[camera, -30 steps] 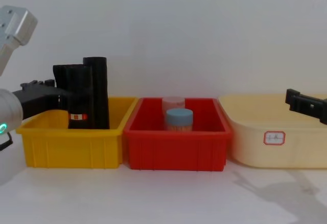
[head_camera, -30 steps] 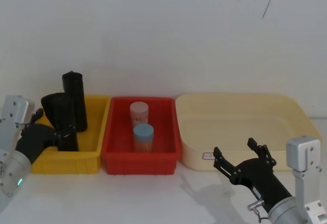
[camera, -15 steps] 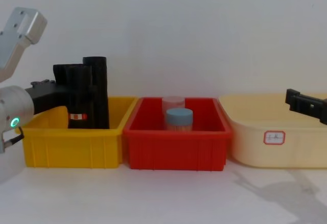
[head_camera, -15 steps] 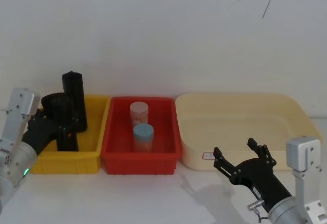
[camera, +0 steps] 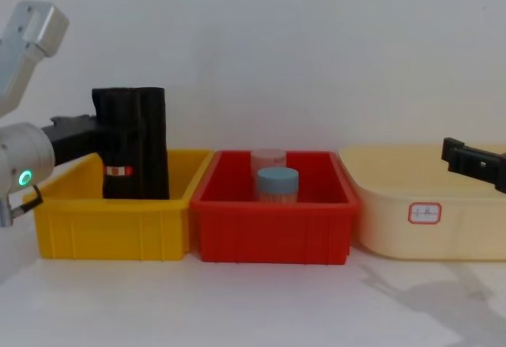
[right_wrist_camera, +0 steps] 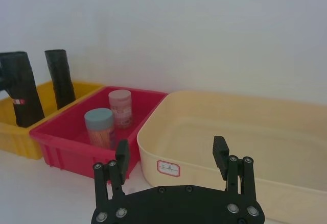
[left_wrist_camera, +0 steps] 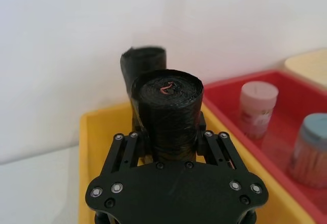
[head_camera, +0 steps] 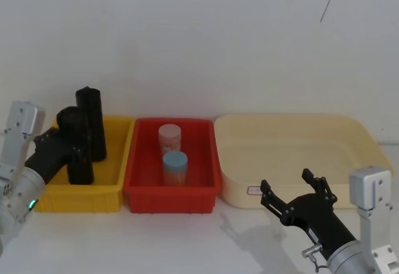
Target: Pick up the garbage bag with the one hand and transfer it to the other hand.
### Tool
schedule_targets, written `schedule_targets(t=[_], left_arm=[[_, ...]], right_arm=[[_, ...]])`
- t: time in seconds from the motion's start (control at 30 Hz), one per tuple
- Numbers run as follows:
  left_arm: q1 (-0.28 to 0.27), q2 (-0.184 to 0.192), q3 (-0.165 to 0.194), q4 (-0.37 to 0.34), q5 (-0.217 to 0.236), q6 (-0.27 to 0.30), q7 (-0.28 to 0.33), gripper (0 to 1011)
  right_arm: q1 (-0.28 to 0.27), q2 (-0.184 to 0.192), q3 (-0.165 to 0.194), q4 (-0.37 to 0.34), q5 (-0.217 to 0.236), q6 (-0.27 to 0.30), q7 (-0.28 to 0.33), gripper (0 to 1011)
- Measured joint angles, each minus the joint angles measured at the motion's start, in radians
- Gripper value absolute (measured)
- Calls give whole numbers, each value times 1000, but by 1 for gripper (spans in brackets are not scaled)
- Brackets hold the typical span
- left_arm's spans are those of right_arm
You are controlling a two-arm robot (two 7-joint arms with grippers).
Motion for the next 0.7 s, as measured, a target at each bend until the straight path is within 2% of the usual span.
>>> schedule_targets(t=[0.27, 0.5, 0.7], left_arm=[[40, 17, -20, -98, -25, -14, -36, 462], [88, 28, -39, -229, -82, -24, -97, 452], [108, 23, -41, -298, -126, -25, -137, 452]], right_arm=[[0, 0, 0, 0, 0, 0, 0, 1000], [0, 0, 0, 0, 0, 0, 0, 1000], [0, 0, 0, 0, 0, 0, 0, 1000]])
